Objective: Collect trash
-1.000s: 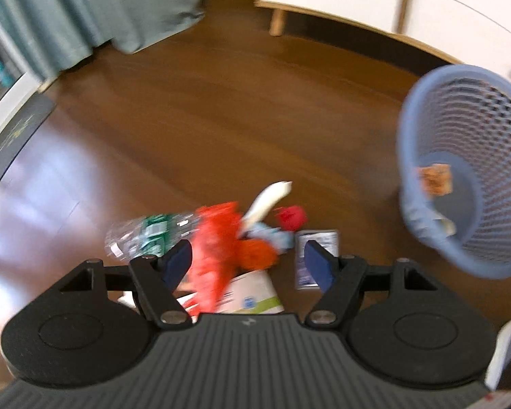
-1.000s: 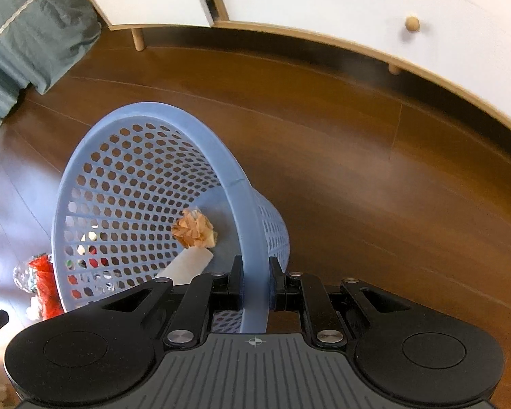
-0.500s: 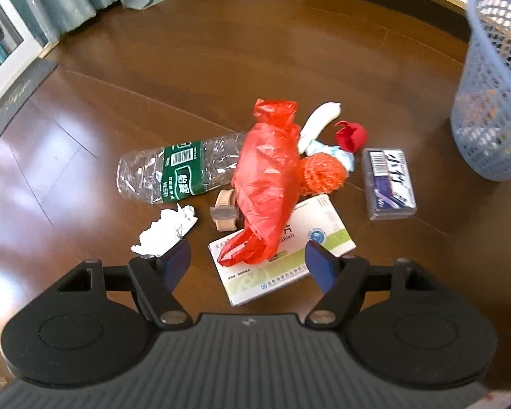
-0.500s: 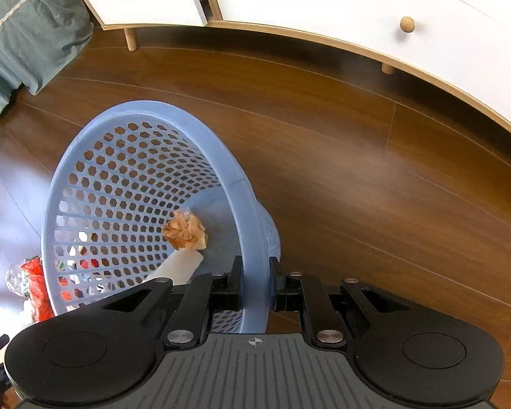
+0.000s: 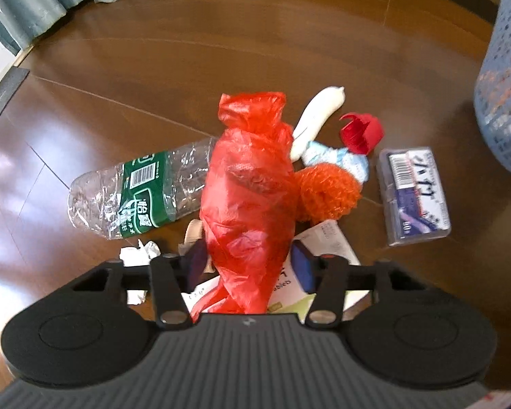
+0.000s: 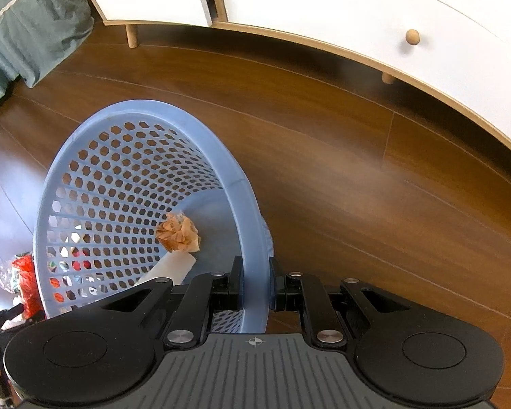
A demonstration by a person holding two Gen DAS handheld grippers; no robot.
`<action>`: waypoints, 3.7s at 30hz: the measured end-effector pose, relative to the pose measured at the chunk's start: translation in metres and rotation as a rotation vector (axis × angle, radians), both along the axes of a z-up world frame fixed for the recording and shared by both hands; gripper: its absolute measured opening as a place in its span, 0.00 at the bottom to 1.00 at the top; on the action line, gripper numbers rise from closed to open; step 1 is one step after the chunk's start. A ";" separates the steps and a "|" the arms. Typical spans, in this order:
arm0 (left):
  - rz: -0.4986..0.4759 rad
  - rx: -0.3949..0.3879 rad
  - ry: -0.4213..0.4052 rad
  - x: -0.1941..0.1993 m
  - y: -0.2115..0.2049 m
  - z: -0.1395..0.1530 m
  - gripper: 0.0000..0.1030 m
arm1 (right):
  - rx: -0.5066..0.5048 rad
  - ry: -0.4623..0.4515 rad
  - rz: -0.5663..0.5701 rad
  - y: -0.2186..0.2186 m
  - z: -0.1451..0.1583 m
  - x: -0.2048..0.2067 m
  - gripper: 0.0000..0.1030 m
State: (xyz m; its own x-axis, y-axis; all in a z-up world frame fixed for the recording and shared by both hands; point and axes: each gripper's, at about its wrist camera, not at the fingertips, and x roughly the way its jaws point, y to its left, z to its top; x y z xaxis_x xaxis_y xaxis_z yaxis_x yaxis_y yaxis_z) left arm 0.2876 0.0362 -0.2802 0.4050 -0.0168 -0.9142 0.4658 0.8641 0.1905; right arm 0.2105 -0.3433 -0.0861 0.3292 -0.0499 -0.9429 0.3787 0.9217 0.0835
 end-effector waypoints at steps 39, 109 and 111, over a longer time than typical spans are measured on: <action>-0.254 -0.398 -0.032 -0.075 -0.163 0.224 0.28 | 0.031 -0.002 0.055 -0.004 -0.008 0.001 0.09; 0.048 -0.091 0.110 0.002 -0.116 0.019 0.49 | -0.083 0.020 0.087 -0.004 -0.010 -0.004 0.09; 0.057 -0.090 0.105 0.000 -0.115 0.040 0.49 | -0.085 0.022 0.087 -0.003 -0.011 -0.003 0.09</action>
State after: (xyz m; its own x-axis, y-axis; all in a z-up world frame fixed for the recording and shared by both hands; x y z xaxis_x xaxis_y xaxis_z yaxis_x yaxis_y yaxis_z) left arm 0.2879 -0.0793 -0.2407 0.3101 -0.0801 -0.9473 0.4284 0.9013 0.0640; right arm 0.2080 -0.3463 -0.0971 0.3150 -0.1020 -0.9436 0.2979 0.9546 -0.0037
